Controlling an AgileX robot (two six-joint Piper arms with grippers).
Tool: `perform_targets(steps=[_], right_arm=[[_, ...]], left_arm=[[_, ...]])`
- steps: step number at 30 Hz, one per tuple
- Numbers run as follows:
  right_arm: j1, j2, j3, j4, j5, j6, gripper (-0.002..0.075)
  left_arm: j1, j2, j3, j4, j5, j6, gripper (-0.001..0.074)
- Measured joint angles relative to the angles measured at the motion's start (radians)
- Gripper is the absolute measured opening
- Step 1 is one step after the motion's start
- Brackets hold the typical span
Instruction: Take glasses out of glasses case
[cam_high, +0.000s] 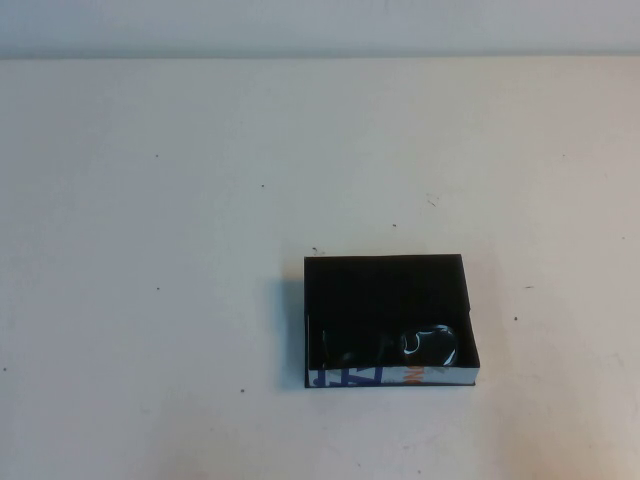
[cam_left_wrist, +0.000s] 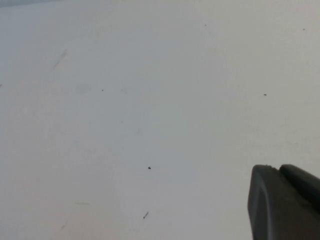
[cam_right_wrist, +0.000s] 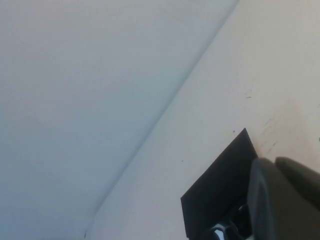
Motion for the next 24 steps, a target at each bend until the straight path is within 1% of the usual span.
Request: perform_targets(steps=[5,7,10,14,19,22,24], right_arm=[[0.000,0.000,0.000,0.006,0.000,-0.014,-0.0020],[0.000,0.000,0.000,0.006,0.029,-0.081,-0.0020],[0.000,0.000,-0.061,0.001,0.160,-0.244,-0.0020],[0.000,0.099,-0.232,-0.061,0.325,-0.343,-0.0020],[0.000,0.380,-0.513,-0.198,0.508,-0.526,-0.0020],[0.000,0.551,-0.668,-0.219,0.548,-0.681,-0.0020],[0.000,0.658,-0.765,-0.216,0.542,-0.739,-0.0020]], left_arm=[[0.000,0.000,0.000,0.000,0.000,0.000,-0.0004],[0.000,0.000,0.000,0.000,0.000,0.000,-0.0004],[0.000,0.000,0.000,0.000,0.000,0.000,-0.0004],[0.000,0.000,0.000,0.000,0.000,0.000,-0.0004],[0.000,0.000,0.000,0.000,0.000,0.000,-0.0004],[0.000,0.000,0.000,0.000,0.000,0.000,-0.0005],[0.000,0.000,0.000,0.000,0.000,0.000,-0.0005]])
